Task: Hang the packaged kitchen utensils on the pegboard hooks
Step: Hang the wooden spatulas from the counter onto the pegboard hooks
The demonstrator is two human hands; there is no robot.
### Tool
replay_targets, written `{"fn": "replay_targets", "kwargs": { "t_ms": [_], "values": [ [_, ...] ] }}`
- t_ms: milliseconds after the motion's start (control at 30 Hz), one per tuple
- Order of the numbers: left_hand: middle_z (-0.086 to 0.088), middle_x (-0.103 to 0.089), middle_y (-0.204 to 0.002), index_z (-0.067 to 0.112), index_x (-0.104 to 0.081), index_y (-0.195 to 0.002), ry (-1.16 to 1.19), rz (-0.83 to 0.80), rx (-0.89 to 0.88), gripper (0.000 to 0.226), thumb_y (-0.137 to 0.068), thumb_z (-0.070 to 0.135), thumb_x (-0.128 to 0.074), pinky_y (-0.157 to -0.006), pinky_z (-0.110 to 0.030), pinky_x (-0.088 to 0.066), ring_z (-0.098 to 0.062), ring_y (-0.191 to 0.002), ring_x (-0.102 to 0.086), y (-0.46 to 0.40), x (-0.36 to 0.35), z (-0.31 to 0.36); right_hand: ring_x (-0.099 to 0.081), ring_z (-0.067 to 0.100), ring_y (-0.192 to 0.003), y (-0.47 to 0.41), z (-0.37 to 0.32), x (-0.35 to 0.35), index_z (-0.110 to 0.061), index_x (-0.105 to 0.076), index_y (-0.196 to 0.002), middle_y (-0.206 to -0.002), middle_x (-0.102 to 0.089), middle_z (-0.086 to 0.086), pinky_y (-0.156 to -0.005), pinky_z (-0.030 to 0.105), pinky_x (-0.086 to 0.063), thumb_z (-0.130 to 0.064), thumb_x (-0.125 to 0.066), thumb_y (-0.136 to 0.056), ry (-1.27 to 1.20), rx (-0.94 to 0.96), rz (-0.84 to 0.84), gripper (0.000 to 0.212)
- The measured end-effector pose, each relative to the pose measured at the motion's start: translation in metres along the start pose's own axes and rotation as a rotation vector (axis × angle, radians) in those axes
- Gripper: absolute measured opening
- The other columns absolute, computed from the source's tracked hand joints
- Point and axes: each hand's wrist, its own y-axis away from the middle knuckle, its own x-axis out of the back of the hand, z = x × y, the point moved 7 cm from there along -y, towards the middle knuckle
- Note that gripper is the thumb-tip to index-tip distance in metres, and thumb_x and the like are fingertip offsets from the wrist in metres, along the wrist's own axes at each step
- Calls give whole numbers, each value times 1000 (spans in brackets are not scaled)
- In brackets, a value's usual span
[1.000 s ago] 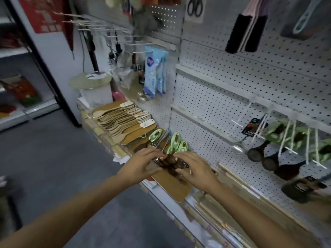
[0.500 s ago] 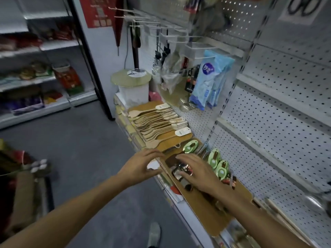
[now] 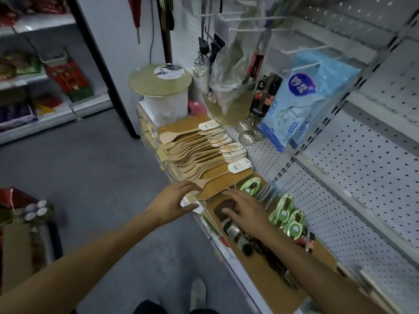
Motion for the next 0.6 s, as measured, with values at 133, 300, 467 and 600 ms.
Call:
{"fn": "replay_targets", "kwargs": {
  "t_ms": [133,300,467,600],
  "values": [
    [6,-57,-138,25,-58,-134,-9,-72,-53,46,-93,46,-64,-104,-25,-40,-15,-127,-51,-44,-19,-33,-42,13,-132,-35,17,-19,-22,-50,-139,-142,-51,-5,-105,25,-32,-39,-60,-94,10,-105,-21,50],
    [2,-58,-136,24,-56,-134,-8,-184,-98,47,-93,44,-65,-99,-40,-49,-22,-123,-55,-117,-60,-99,-50,23,-127,-96,56,-72,-15,-53,-136,-137,-56,2,-104,36,-41,-35,-62,-93,-25,-301,-27,48],
    [-6,-56,-135,18,-52,-139,-29,-256,-72,51,-94,36,-66,-97,-42,-48,-29,-120,-55,-189,-110,-179,-58,30,-115,-170,112,-153,-7,-59,-126,-126,-60,12,-96,36,-47,-27,-68,-87,-129,-606,-49,45],
    [-15,-50,-140,17,-44,-146,-116,-333,-85,62,-91,37,-64,-97,-46,-48,-39,-121,-54,-249,-157,-233,-55,33,-114,-226,154,-208,-4,-62,-120,-124,-57,17,-95,30,-33,-28,-66,-88,-234,-838,14,40]
  ]
}}
